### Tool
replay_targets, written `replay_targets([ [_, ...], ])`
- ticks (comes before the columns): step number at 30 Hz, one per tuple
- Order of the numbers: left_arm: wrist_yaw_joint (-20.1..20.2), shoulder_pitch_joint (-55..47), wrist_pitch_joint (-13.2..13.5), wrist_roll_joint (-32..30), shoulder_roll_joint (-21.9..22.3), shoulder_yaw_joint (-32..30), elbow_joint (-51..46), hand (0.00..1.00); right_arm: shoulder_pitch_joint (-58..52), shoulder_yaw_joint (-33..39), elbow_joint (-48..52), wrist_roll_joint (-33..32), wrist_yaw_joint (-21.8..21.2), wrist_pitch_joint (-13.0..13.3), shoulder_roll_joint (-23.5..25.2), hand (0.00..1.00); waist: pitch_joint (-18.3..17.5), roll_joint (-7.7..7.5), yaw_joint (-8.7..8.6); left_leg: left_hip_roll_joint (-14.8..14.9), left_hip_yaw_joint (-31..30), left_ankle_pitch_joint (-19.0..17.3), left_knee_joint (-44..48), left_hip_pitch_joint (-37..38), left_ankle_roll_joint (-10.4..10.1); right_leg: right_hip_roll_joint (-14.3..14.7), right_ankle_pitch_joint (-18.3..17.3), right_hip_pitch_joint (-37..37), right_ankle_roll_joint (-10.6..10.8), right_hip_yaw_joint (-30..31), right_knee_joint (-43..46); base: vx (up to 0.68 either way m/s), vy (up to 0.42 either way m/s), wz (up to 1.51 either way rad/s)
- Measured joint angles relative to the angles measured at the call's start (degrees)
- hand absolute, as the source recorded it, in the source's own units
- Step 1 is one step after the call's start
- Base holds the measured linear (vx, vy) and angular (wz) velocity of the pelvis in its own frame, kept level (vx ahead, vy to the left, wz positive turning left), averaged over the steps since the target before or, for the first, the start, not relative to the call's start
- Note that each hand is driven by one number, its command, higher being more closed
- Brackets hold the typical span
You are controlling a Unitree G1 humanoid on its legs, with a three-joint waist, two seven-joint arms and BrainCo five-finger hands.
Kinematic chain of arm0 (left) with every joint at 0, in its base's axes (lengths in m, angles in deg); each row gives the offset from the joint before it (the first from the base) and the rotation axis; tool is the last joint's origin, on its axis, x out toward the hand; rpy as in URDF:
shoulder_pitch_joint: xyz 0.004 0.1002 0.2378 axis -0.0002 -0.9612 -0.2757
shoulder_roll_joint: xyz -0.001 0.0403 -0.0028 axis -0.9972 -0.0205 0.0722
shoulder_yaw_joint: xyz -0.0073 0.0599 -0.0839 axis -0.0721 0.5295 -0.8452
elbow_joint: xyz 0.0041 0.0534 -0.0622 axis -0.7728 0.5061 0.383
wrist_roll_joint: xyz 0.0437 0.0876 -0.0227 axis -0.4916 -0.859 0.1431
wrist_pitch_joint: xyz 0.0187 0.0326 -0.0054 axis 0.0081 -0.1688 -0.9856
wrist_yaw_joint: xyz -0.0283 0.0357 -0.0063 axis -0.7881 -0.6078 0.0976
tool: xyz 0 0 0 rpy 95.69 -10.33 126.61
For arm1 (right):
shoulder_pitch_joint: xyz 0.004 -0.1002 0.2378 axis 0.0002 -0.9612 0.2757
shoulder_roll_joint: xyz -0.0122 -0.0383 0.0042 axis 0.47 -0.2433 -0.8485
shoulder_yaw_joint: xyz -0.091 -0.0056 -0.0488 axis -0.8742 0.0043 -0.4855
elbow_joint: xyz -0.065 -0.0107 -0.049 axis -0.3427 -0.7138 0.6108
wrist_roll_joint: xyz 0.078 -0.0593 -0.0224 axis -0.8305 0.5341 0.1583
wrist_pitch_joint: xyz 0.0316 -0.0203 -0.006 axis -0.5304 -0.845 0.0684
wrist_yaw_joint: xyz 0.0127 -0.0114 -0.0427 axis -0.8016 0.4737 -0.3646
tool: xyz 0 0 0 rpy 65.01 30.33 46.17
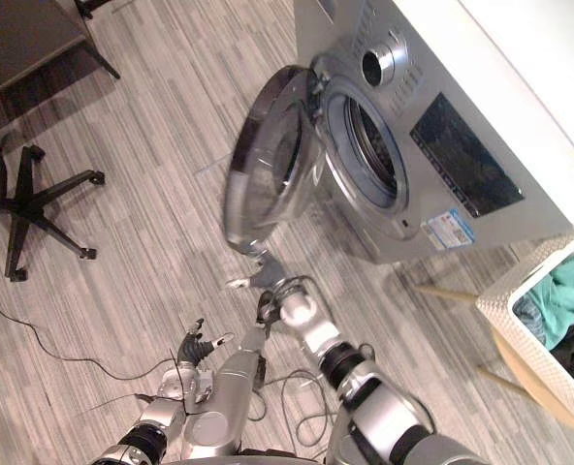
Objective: Pick up the laundry basket with both hands and put the clothes into the washing machine.
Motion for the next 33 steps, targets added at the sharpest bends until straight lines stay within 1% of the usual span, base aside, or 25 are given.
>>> replay_targets([
  [1,0.0,-0.7,0.0,-0.6,-0.3,-1.0,0.1,0.00,-2.8,0.9,2.2,-1.0,-0.7,0.2,-0.5,0.00,-1.5,-0.96,-0.20,0.2,0.2,0.0,-0.8,1.2,0.0,0.1,0.0,0.6,0.0,-0.1,0.1,0.11,-0.069,-0.03],
  [2,0.1,-0.9,-0.1,-0.7,-0.4,-1.4,0.2,0.00,-4.0,1.6,3.0,-1.4,-0.9,0.5,-0.7,0.00,-2.3,-1.46,-0.28,0.2,0.5,0.0,-1.1,1.6,0.0,0.1,0.0,0.6,0.0,0.0,0.2,0.08,-0.046,-0.17],
  [4,0.2,-1.1,-0.2,-1.0,-1.0,-1.5,0.4,0.00,-8.1,5.4,5.2,-2.4,-1.8,1.4,-2.5,0.00,-4.3,-3.09,-0.70,0.2,1.8,0.0,-1.8,2.9,0.0,0.1,0.0,0.5,0.1,0.6,0.6,0.03,-0.016,-0.28],
  [5,0.2,-0.9,-0.2,-1.9,-1.1,-1.5,0.8,0.00,-10.5,7.9,6.5,-2.3,-1.9,1.7,-3.9,0.00,-5.0,-3.53,-1.81,0.3,2.1,0.0,-1.9,3.1,0.0,0.2,0.0,0.4,0.1,1.1,0.9,0.00,-0.007,-0.23],
  [6,0.3,-0.7,-0.2,-2.1,-1.2,-1.5,1.1,0.00,-11.8,9.1,7.0,-2.2,-1.9,1.8,-4.5,0.00,-5.1,-3.76,-2.15,0.4,2.3,0.0,-1.9,3.3,0.0,0.2,0.0,0.4,0.1,1.3,1.0,-0.05,-0.007,-0.23],
  [7,0.5,-0.3,-0.3,-2.8,-1.3,-1.5,1.8,0.00,-14.6,11.4,8.3,-2.2,-1.9,2.0,-5.8,0.00,-5.5,-4.23,-3.12,0.9,3.3,0.0,-2.0,3.6,0.0,0.2,0.0,0.2,0.1,1.6,1.0,-0.08,-0.027,-0.33],
  [8,0.9,0.5,-0.3,-3.0,-1.4,-1.5,2.8,0.00,-17.4,13.5,8.9,-2.1,-2.0,2.3,-6.6,0.00,-5.7,-4.62,-3.43,1.2,4.2,0.0,-2.1,3.7,0.0,0.5,0.0,-0.3,0.1,2.3,0.9,-0.10,-0.033,-0.43],
  [10,1.4,2.8,-0.5,-3.0,-1.5,-1.8,4.7,0.00,-21.4,17.0,8.9,-2.1,-2.2,2.2,-7.5,0.00,-5.9,-4.83,-3.68,1.7,5.6,-0.3,-2.4,3.7,-0.3,1.0,0.1,-1.0,0.1,3.4,0.0,-0.16,-0.042,-0.50],
  [13,1.4,5.0,-0.7,-2.9,-1.9,-4.2,6.4,0.00,-26.2,20.2,8.8,-2.1,-2.9,2.2,-8.3,0.00,-6.0,-4.97,-5.61,3.3,8.1,-0.3,-2.4,3.5,-0.3,2.4,0.6,-2.5,-0.3,5.6,-0.7,-0.15,-0.054,-0.47],
  [14,1.5,6.7,-1.1,-2.8,-2.9,-4.9,8.3,0.00,-28.2,21.3,8.5,-2.1,-3.3,2.2,-8.6,0.00,-6.1,-5.20,-6.71,4.1,9.8,-0.3,-2.4,3.2,-0.3,3.1,0.7,-3.7,-0.4,7.1,-0.8,-0.12,-0.065,-0.58],
  [15,1.4,7.5,-1.3,-2.5,-3.1,-5.8,8.7,0.00,-29.0,21.5,8.5,-2.2,-3.4,2.2,-8.8,0.00,-6.2,-5.41,-6.83,4.4,10.5,-0.3,-2.4,3.0,-0.3,3.2,0.7,-4.4,-0.4,7.8,-0.9,-0.12,-0.073,-0.74],
  [16,1.4,9.5,-1.5,-1.7,-4.0,-6.8,9.5,0.00,-30.6,21.6,8.5,-2.3,-3.6,2.2,-9.4,0.00,-6.4,-5.77,-7.05,4.9,12.1,-0.3,-2.4,2.4,-0.3,3.6,1.4,-5.8,-0.5,9.1,-1.1,-0.08,-0.058,-0.65],
  [18,1.5,12.7,-1.8,0.0,-6.5,-8.8,10.2,0.00,-32.2,21.8,8.5,-3.0,-4.5,2.2,-9.5,0.00,-6.4,-6.42,-8.23,5.5,13.6,-0.3,-2.4,1.5,-0.3,4.1,2.4,-7.5,-0.4,10.8,-1.6,-0.07,-0.065,-0.53],
  [19,1.5,15.0,-2.2,1.5,-9.0,-9.6,10.2,0.00,-33.0,21.5,8.5,-4.0,-5.2,2.2,-9.2,0.00,-6.4,-7.05,-8.84,5.7,14.7,-0.3,-2.4,1.0,-0.4,4.2,3.7,-8.4,-0.5,11.6,-2.2,-0.03,-0.044,-0.37],
  [20,1.5,16.4,-2.3,1.9,-10.3,-10.4,10.2,0.00,-33.4,21.3,8.5,-4.3,-5.6,2.2,-9.1,0.00,-6.3,-7.39,-9.23,5.8,15.1,-0.3,-2.4,0.8,-0.4,4.3,4.1,-8.9,-0.4,12.1,-2.3,-0.02,-0.052,-0.47],
  [21,1.4,18.9,-2.4,3.0,-13.4,-11.1,10.2,0.00,-34.1,21.1,8.5,-4.8,-6.0,2.2,-8.9,0.00,-6.3,-8.01,-9.62,6.1,15.9,0.1,-2.4,0.4,-0.9,4.4,5.3,-9.6,-0.4,12.8,-2.8,-0.01,-0.051,-0.42],
  [22,1.4,21.6,-2.4,4.0,-16.1,-11.7,10.3,0.00,-34.6,21.0,8.5,-5.4,-6.2,2.2,-8.7,0.00,-6.0,-8.57,-9.96,6.3,16.5,0.3,-2.4,0.4,-1.2,4.5,5.8,-9.9,-0.1,13.7,-3.3,0.00,-0.060,-0.41],
  [25,1.3,27.6,-2.2,7.1,-21.1,-14.2,10.3,0.00,-35.1,20.9,8.5,-6.8,-7.1,2.2,-8.3,0.00,-5.6,-9.71,-11.33,6.5,17.3,0.4,-2.4,-0.5,-1.4,4.6,7.2,-10.9,0.1,14.4,-4.1,0.02,-0.048,-0.18],
  [27,1.3,29.9,-2.1,8.8,-22.6,-15.2,10.9,0.00,-35.1,20.9,8.5,-7.3,-7.1,2.3,-7.7,0.00,-5.3,-10.40,-11.41,6.6,17.8,0.5,-2.4,-0.9,-1.3,4.8,7.7,-11.6,0.3,15.2,-4.3,0.04,-0.047,-0.21],
  [28,1.3,32.0,-1.9,11.2,-24.3,-15.4,12.5,0.00,-35.0,20.8,8.6,-8.0,-7.1,2.3,-6.7,0.00,-4.8,-11.31,-11.63,6.9,18.6,0.6,-2.3,-1.0,-1.1,4.9,8.3,-11.9,0.2,15.9,-5.0,0.05,-0.043,-0.30],
  [29,1.3,32.6,-2.0,12.5,-25.0,-15.5,12.7,0.00,-35.0,20.7,8.6,-8.2,-7.1,2.3,-6.2,0.00,-4.5,-11.84,-11.75,7.1,18.8,0.6,-2.2,-1.1,-1.1,5.1,8.5,-12.0,0.2,16.3,-5.3,0.04,-0.036,-0.27],
  [30,1.3,33.1,-2.0,13.5,-25.3,-15.6,12.8,0.00,-35.0,20.6,8.6,-8.5,-7.1,2.3,-6.0,0.00,-4.5,-12.10,-11.80,7.2,18.9,0.6,-2.1,-1.4,-1.1,5.2,8.7,-12.5,0.2,16.4,-5.4,0.05,-0.046,-0.18],
  [31,1.3,35.4,-2.2,15.5,-25.5,-17.2,13.3,0.00,-35.0,20.5,9.0,-8.8,-7.1,2.4,-5.8,0.00,-4.1,-12.68,-11.91,7.4,19.0,0.7,-2.1,-2.5,-1.1,5.3,9.2,-13.4,0.4,16.9,-5.8,0.04,-0.044,-0.13],
  [32,1.3,36.4,-2.2,16.2,-25.9,-17.5,13.9,0.00,-35.0,20.5,9.1,-9.0,-7.1,2.4,-5.7,0.00,-4.0,-12.86,-12.04,7.4,19.0,0.7,-2.1,-3.0,-1.2,5.3,9.5,-13.7,0.4,17.0,-6.2,0.04,-0.042,-0.10],
  [33,1.3,38.1,-2.3,18.5,-26.5,-17.7,14.6,0.00,-35.1,20.4,9.7,-9.1,-7.1,2.4,-5.4,0.00,-3.7,-13.17,-12.61,7.7,19.0,0.7,-2.0,-3.9,-1.3,5.4,10.3,-14.2,0.7,17.0,-6.8,0.02,-0.019,-0.09],
])
